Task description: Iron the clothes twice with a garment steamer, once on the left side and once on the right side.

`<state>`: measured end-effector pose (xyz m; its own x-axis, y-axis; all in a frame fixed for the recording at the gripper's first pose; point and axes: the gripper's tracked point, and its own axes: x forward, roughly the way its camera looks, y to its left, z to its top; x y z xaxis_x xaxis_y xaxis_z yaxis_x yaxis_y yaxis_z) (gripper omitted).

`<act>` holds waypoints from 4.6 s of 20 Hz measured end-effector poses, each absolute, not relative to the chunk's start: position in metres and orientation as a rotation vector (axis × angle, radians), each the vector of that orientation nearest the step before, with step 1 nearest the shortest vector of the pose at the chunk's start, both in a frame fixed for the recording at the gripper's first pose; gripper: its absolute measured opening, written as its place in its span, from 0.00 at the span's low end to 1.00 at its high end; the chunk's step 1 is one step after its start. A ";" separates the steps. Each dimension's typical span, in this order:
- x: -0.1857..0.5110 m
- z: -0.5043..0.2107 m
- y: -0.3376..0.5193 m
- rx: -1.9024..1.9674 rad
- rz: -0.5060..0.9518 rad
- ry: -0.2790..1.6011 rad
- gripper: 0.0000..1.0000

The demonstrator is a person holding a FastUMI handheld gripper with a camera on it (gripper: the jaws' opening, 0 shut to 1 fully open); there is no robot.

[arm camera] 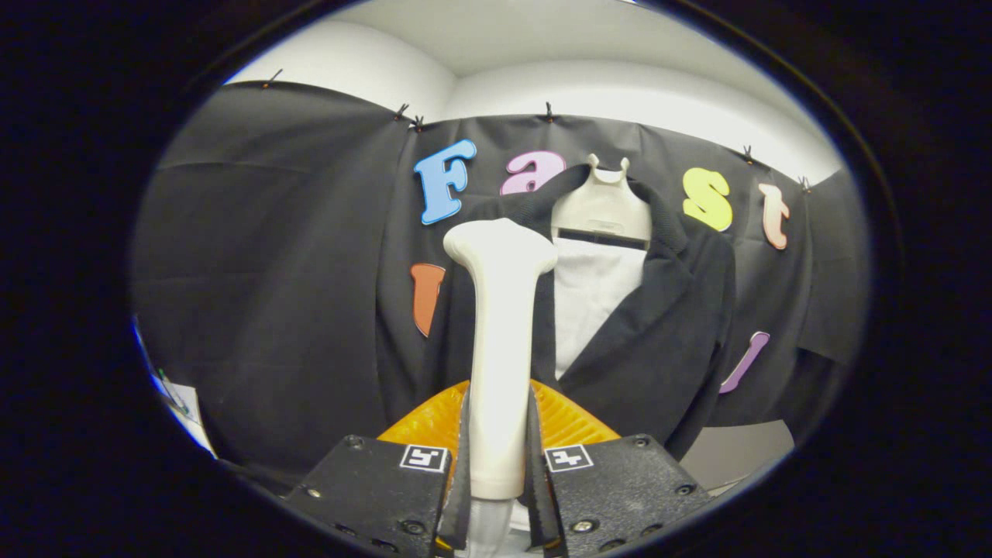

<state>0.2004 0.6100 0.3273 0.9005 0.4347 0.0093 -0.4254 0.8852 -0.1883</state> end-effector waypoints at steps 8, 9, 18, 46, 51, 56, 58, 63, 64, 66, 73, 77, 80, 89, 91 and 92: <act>0.225 0.296 0.619 -0.232 0.440 -0.005 0.33; 0.226 0.290 0.618 -0.239 0.438 0.003 0.33; 0.217 0.232 0.601 -0.289 0.439 0.087 0.33; 0.216 0.078 0.556 -0.339 0.438 0.355 0.32; 0.214 0.058 0.553 -0.345 0.438 0.384 0.32; 0.217 0.045 0.551 -0.351 0.442 0.415 0.32; 0.219 0.042 0.554 -0.350 0.444 0.427 0.33; 0.219 0.042 0.552 -0.334 0.454 0.441 0.32; 0.219 0.043 0.550 -0.328 0.453 0.440 0.32; 0.218 0.047 0.549 -0.318 0.452 0.433 0.33; 0.211 0.066 0.527 -0.268 0.437 0.389 0.32; 0.199 0.075 0.483 -0.216 0.402 0.379 0.33; 0.190 0.083 0.438 -0.179 0.364 0.365 0.32; 0.155 0.089 0.251 -0.046 0.165 0.342 0.33; 0.142 0.086 0.210 -0.018 0.124 0.340 0.33; 0.135 0.082 0.189 -0.004 0.106 0.339 0.33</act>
